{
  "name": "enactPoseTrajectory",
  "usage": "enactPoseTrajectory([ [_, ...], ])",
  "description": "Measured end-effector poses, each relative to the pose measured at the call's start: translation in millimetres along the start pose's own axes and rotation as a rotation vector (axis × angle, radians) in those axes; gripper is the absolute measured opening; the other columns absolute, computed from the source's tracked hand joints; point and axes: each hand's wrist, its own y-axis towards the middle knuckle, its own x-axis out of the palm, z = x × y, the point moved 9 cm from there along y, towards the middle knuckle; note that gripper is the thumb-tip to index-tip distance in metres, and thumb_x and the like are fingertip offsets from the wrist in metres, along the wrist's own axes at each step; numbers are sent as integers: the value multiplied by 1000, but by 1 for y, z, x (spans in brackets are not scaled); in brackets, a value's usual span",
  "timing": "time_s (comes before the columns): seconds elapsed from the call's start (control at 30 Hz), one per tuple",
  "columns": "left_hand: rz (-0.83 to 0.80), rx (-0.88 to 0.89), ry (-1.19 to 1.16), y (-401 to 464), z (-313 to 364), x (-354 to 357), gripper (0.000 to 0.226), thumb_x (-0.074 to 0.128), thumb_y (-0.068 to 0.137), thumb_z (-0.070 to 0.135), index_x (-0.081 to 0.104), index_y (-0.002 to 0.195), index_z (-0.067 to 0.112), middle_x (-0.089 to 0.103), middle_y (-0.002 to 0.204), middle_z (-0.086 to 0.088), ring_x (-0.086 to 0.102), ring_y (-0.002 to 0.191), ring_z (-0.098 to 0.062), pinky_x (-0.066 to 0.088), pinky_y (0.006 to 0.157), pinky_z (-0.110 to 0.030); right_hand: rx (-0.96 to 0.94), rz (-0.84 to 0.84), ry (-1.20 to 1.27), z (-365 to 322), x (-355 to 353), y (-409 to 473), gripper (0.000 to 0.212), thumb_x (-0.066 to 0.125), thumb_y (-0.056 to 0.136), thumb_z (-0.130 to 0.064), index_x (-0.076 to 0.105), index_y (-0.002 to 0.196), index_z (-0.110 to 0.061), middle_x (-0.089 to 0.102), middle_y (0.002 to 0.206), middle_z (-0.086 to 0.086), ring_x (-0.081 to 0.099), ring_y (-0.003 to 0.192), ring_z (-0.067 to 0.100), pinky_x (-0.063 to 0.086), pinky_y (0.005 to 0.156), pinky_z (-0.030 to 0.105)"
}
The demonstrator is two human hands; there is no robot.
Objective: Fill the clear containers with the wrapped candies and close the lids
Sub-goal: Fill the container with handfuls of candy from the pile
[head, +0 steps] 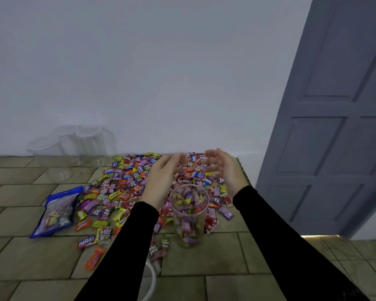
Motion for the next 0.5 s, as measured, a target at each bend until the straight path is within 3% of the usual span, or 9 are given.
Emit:
enactPoseTrajectory([
  [0.17, -46, 151, 244, -4, 51, 69, 21, 50, 98, 21, 66, 111, 20, 66, 102, 11, 57, 88, -2, 43, 73, -12, 95, 100, -81, 38, -43, 13, 32, 36, 102, -25, 64, 101, -8, 63, 83, 8, 53, 60, 15, 40, 44, 15],
  [0.23, -81, 158, 387, -2, 38, 106, 29, 48, 96, 12, 62, 121, 13, 62, 116, 3, 56, 102, -9, 45, 86, -18, 80, 108, -136, 43, -57, 16, 28, 35, 101, -10, 61, 101, 0, 58, 81, 11, 54, 56, 8, 37, 40, 10],
  [0.3, -89, 131, 556, -1, 9, 137, 36, 45, 92, 8, 56, 126, 10, 48, 133, -8, 43, 124, -22, 34, 103, -26, 75, 106, -195, 51, -70, 23, 27, 36, 98, -1, 62, 99, 2, 57, 80, 9, 55, 62, 7, 39, 44, 8],
  [0.4, -85, 15, 784, -2, -43, 161, 46, 45, 90, 13, 42, 136, 16, 17, 152, -12, 13, 139, -32, 18, 112, -38, 133, 148, -211, 75, -95, 40, 22, 44, 97, -9, 64, 93, -1, 60, 79, 7, 54, 70, 15, 44, 59, 18],
  [0.5, -75, -27, 974, 0, -85, 170, 49, 40, 93, 24, 34, 142, 19, 13, 156, -13, 11, 142, -35, 19, 112, -45, 153, 140, -355, 98, -115, 60, 23, 49, 96, -16, 68, 96, -3, 63, 82, 4, 56, 78, 19, 48, 76, 35],
])
